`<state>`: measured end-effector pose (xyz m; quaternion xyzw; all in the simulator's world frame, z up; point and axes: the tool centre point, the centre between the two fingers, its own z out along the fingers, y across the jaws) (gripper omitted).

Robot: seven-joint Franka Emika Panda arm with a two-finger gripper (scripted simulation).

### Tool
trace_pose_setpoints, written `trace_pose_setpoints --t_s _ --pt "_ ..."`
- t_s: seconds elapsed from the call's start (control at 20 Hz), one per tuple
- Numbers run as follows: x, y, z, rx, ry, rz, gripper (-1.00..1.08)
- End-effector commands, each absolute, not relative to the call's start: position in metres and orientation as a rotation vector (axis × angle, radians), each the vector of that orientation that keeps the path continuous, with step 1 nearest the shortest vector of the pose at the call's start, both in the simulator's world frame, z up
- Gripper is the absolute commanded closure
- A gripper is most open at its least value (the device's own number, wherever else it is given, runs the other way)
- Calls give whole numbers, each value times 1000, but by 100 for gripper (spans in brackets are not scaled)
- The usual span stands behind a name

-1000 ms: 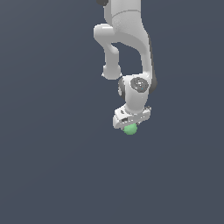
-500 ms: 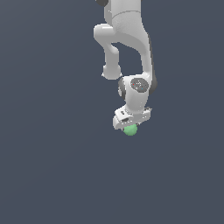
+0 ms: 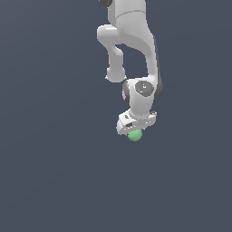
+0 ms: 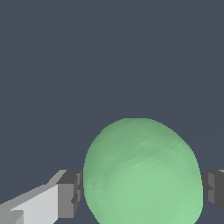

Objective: Pick up the object and move it to a goal position.

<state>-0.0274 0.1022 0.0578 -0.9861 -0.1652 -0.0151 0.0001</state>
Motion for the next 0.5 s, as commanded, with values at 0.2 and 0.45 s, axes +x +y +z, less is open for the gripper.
trace_pose_setpoints --t_s 0.2,0.45 --pt "-10 99 67 -3098 -518 -42 108" --pt "12 96 79 -3098 -518 -35 108"
